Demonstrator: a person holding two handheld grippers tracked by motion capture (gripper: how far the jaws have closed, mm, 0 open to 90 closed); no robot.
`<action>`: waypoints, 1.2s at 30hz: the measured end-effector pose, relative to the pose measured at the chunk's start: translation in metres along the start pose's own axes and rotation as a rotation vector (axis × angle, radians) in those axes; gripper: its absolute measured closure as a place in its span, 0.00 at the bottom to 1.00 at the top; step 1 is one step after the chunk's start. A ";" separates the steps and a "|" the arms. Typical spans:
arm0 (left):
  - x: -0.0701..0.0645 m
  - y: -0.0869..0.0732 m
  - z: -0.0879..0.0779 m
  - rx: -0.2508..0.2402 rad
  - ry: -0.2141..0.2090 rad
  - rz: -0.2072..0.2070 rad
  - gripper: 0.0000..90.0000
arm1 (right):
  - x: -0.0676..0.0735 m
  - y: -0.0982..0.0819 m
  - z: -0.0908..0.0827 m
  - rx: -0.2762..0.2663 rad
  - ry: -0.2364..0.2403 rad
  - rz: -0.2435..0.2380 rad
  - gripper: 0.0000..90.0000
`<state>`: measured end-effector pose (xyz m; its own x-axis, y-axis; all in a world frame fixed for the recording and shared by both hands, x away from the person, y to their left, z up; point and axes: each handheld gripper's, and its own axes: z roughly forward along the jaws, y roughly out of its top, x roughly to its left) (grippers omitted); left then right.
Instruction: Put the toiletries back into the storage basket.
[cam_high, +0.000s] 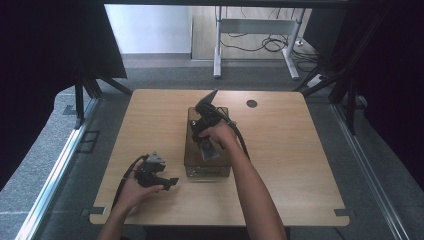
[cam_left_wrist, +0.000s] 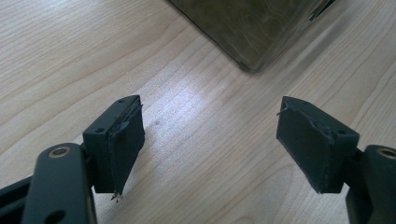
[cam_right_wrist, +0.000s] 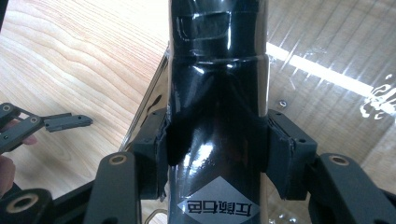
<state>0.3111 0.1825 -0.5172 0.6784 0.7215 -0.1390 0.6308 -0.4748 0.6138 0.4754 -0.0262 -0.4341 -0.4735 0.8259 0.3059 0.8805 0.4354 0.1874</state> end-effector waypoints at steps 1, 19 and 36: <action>0.000 0.000 0.000 0.001 0.000 0.007 0.26 | 0.000 0.000 0.002 0.000 -0.001 0.001 0.52; -0.004 0.001 0.001 0.000 -0.013 0.008 0.26 | -0.006 0.000 0.035 0.017 0.033 0.149 0.52; -0.004 0.002 0.001 -0.002 -0.019 0.010 0.26 | -0.015 -0.014 0.053 -0.022 0.091 0.287 0.52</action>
<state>0.3099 0.1778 -0.5155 0.6919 0.7067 -0.1479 0.6231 -0.4810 0.6168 0.4716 -0.0257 -0.4907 -0.2065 0.8780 0.4319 0.9784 0.1806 0.1007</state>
